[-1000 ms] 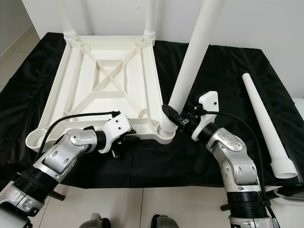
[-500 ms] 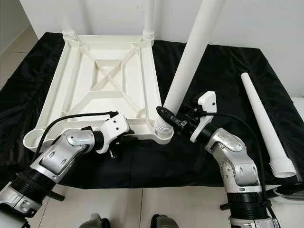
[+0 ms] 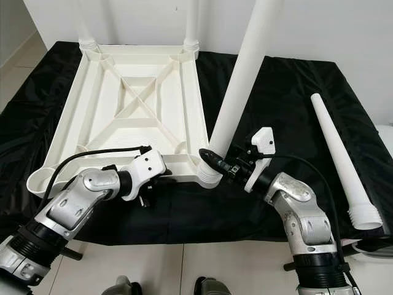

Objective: Building children table

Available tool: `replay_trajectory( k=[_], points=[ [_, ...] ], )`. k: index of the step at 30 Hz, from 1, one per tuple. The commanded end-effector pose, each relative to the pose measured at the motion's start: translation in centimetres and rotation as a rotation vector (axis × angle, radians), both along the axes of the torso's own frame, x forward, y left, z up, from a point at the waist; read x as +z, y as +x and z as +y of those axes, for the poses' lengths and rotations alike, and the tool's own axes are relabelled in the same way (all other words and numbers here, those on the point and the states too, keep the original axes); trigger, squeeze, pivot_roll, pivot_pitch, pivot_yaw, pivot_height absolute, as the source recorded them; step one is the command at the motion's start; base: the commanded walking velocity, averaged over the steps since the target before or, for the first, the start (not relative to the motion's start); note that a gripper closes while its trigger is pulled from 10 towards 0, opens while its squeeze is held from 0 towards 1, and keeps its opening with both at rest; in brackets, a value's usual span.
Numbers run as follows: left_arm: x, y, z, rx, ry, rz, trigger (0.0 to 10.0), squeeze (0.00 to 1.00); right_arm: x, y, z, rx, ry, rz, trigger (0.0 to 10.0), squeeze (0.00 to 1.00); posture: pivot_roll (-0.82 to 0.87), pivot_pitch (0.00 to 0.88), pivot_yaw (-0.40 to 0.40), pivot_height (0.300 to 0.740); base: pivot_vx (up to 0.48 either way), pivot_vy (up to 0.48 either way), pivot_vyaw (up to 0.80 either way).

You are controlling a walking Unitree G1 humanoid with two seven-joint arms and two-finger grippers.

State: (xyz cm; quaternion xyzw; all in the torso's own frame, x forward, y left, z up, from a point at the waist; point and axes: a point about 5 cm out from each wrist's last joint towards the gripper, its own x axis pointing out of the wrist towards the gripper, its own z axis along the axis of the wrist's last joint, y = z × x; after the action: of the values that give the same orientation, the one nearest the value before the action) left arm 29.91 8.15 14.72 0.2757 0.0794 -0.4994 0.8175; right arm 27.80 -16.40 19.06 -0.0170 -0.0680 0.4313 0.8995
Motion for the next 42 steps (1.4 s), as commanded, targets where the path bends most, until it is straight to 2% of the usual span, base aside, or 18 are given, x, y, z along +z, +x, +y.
replay_trajectory(
  k=[1,6,27,42],
  points=[
    [-0.3,-0.3,0.3,-0.006,0.033,0.008,10.0,0.0,-0.7,0.0,-0.3,-0.002,-0.027,0.026,10.0,0.0,-0.05,0.118,-0.035,0.74,0.0,0.0,0.0],
    [-0.2,-0.4,0.3,-0.003,0.035,0.006,10.0,0.0,-1.1,0.2,-0.7,-0.01,-0.065,0.029,10.0,0.0,-0.05,0.12,-0.036,0.74,0.0,0.0,0.0],
    [0.1,-0.6,0.3,-0.003,0.035,-0.007,10.0,0.0,-2.1,1.3,-1.4,-0.06,-0.105,0.046,10.0,0.0,-0.05,0.119,-0.039,0.74,0.0,0.0,0.0],
    [0.3,-1.0,0.1,-0.009,0.031,-0.011,10.0,0.0,-3.7,0.2,-0.5,-0.008,-0.128,0.06,10.0,0.0,-0.04,0.121,-0.038,0.74,0.0,0.0,0.0]
  ],
)
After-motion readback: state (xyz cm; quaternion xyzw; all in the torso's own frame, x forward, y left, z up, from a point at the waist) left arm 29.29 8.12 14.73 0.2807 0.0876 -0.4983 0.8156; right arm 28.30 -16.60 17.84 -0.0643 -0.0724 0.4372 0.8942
